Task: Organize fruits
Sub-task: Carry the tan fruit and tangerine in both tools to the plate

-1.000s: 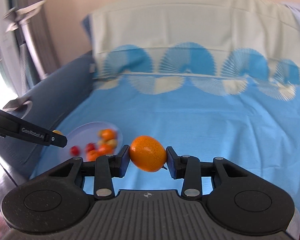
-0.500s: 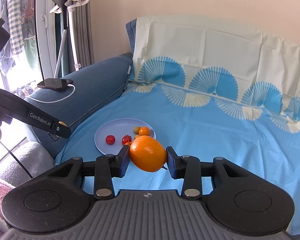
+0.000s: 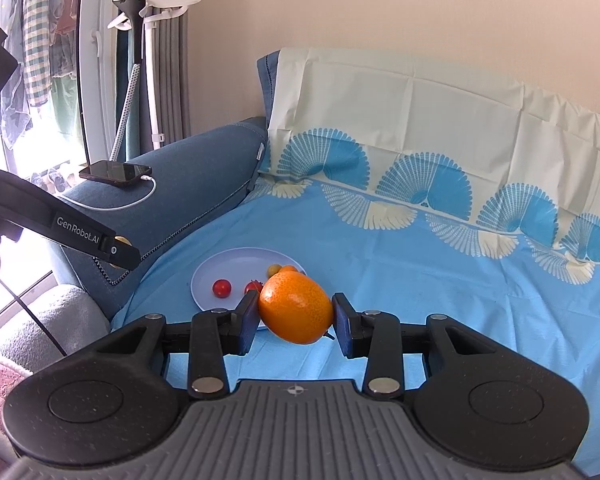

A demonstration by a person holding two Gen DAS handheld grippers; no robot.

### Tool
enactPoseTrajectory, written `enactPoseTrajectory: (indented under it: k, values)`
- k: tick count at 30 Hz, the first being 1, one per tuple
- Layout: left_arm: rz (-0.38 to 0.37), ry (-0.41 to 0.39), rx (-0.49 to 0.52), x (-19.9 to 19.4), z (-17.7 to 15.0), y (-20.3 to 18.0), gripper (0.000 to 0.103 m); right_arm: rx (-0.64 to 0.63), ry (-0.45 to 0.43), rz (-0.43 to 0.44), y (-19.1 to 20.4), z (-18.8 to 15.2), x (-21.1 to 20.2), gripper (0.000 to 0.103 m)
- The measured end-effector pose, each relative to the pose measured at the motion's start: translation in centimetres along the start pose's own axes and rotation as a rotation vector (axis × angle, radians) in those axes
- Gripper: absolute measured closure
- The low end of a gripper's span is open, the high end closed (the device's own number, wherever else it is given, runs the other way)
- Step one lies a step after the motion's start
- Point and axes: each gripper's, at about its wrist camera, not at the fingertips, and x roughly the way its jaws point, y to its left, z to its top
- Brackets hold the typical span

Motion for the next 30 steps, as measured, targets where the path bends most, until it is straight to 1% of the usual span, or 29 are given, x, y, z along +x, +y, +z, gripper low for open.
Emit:
enactPoseTrajectory:
  k: [7,15,22,30]
  values:
    - [-0.007,0.022,-0.009,1.2,0.1,0.5,0.074,-0.013,0.035,0.009,0.0,0.0,1.0,0.062]
    - [-0.005,0.059,-0.027,3.4,0.7,1.2,0.074,-0.006,0.082,-0.003,0.1,0.1,2.9,0.062]
    - [0.008,0.067,-0.044,5.0,1.9,2.0,0.074,-0.002,0.114,-0.003,0.0,0.8,5.1,0.062]
    - [0.023,0.079,-0.052,7.5,3.8,2.7,0.074,0.015,0.134,0.028,0.1,2.0,8.1,0.062]
